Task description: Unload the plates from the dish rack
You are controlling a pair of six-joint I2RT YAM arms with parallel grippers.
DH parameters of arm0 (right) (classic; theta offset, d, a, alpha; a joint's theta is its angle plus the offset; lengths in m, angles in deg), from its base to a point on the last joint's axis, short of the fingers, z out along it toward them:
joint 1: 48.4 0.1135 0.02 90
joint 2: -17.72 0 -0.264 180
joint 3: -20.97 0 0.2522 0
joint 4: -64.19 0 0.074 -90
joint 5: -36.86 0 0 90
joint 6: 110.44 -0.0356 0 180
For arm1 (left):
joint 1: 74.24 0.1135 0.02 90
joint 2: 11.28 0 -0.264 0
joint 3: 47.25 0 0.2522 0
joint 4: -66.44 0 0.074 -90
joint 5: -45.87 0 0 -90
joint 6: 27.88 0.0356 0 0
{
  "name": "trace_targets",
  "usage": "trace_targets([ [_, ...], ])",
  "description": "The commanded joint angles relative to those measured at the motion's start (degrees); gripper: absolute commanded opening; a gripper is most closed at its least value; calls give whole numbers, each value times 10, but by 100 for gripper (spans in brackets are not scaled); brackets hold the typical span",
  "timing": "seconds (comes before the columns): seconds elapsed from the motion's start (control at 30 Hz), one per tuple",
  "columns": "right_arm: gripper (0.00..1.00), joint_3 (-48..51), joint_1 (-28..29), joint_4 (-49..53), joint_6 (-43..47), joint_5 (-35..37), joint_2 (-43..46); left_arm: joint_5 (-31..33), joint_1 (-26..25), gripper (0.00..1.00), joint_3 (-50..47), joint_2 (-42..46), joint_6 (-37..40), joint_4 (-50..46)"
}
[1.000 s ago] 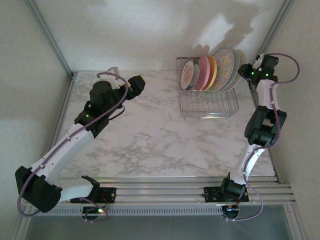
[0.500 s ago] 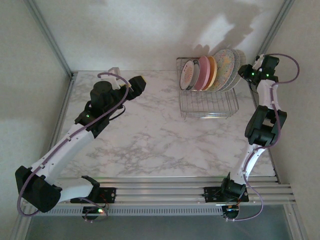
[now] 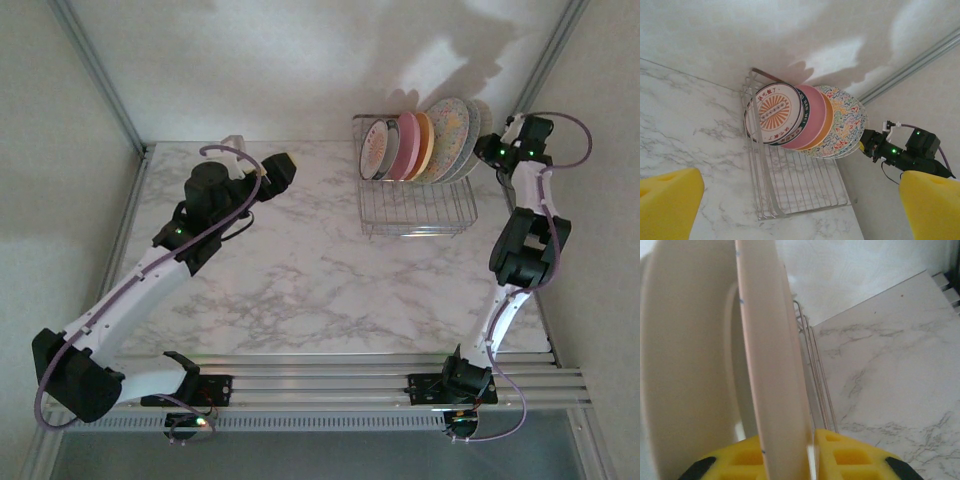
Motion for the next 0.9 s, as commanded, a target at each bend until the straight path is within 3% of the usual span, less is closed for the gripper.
trace_targets([
  [0.0,19,-8,6,-5,15,-19,-12,-1,-7,100,24,-4,-1,-4],
  [0.3,12,-10,10,5,23,-6,-10,0,-10,100,28,-7,2,-6],
  [0.4,4,-12,13,9,27,-1,-9,0,-10,99,28,-8,3,-5],
  [0.87,0,2,38,-1,48,85,44,2,-10,100,23,1,4,1],
])
